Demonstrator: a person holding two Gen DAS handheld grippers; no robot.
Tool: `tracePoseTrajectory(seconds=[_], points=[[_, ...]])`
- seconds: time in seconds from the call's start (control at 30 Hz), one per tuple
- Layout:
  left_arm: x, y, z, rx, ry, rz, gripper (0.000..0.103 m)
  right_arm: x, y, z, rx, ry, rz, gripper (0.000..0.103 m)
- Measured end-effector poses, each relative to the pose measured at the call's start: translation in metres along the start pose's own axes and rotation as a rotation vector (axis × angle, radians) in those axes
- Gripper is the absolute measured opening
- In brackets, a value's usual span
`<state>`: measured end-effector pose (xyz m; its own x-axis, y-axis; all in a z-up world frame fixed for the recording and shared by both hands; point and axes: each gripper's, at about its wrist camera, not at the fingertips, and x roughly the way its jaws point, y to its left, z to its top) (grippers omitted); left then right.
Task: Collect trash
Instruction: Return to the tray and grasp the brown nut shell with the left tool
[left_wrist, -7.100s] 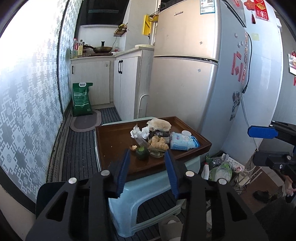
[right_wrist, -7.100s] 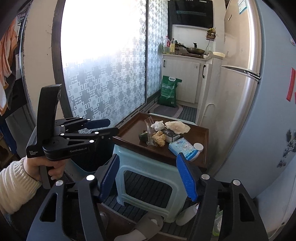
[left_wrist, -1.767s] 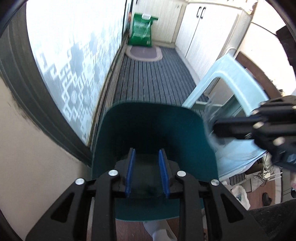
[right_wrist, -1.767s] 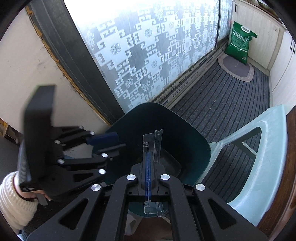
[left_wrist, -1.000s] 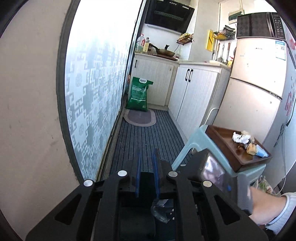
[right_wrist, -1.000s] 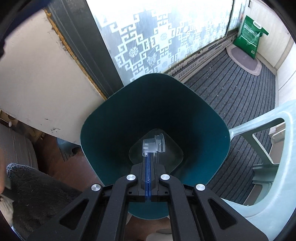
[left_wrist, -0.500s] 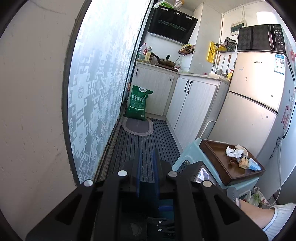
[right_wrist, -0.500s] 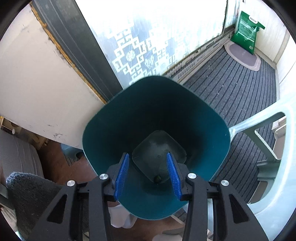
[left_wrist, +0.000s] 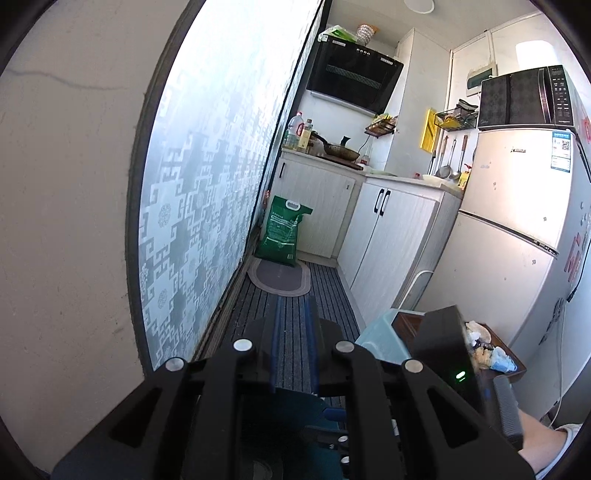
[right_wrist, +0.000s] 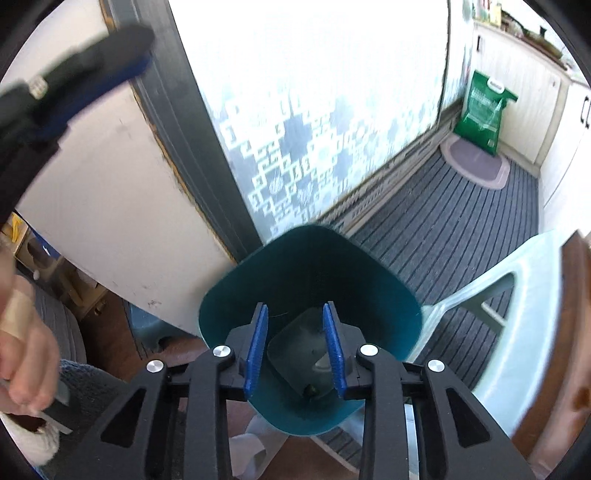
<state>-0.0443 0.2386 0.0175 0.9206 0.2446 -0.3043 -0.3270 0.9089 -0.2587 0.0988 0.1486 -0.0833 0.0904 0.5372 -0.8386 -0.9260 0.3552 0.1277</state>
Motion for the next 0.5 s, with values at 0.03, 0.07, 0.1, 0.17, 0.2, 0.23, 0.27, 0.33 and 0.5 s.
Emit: tracePoseTrajectory(seconds=[0.03, 0.07, 0.1, 0.17, 0.2, 0.23, 0.27, 0.33, 0.5], points=[[0.000, -0.002, 0.001, 0.001, -0.006, 0.002, 0.013, -0.007, -0.003, 0.001, 0.011, -0.021, 0.005, 0.027], [0.001, -0.004, 0.001, 0.000, -0.010, 0.002, 0.013, -0.016, -0.006, 0.002, 0.024, -0.048, 0.011, 0.025], [0.001, -0.005, 0.001, -0.004, -0.016, 0.005, 0.013, -0.025, -0.008, 0.003, 0.029, -0.075, 0.008, 0.023], [0.003, -0.009, 0.002, -0.014, -0.017, -0.004, 0.014, -0.044, -0.011, 0.005, 0.027, -0.129, -0.010, 0.021], [0.005, -0.011, 0.002, -0.019, -0.018, -0.006, 0.015, -0.051, -0.013, 0.005, 0.027, -0.146, -0.018, 0.021], [0.007, -0.014, 0.002, -0.020, -0.016, -0.011, 0.017, -0.059, -0.017, 0.005, 0.031, -0.163, -0.025, 0.021], [0.009, -0.017, 0.001, -0.019, -0.013, -0.015, 0.017, -0.068, -0.021, 0.005, 0.035, -0.180, -0.035, 0.021], [0.012, -0.025, 0.001, -0.013, -0.010, -0.022, 0.021, -0.079, -0.029, 0.003, 0.038, -0.200, -0.065, 0.021], [0.024, -0.055, -0.003, 0.034, 0.010, -0.035, 0.025, -0.106, -0.057, -0.009, 0.067, -0.236, -0.124, 0.022]])
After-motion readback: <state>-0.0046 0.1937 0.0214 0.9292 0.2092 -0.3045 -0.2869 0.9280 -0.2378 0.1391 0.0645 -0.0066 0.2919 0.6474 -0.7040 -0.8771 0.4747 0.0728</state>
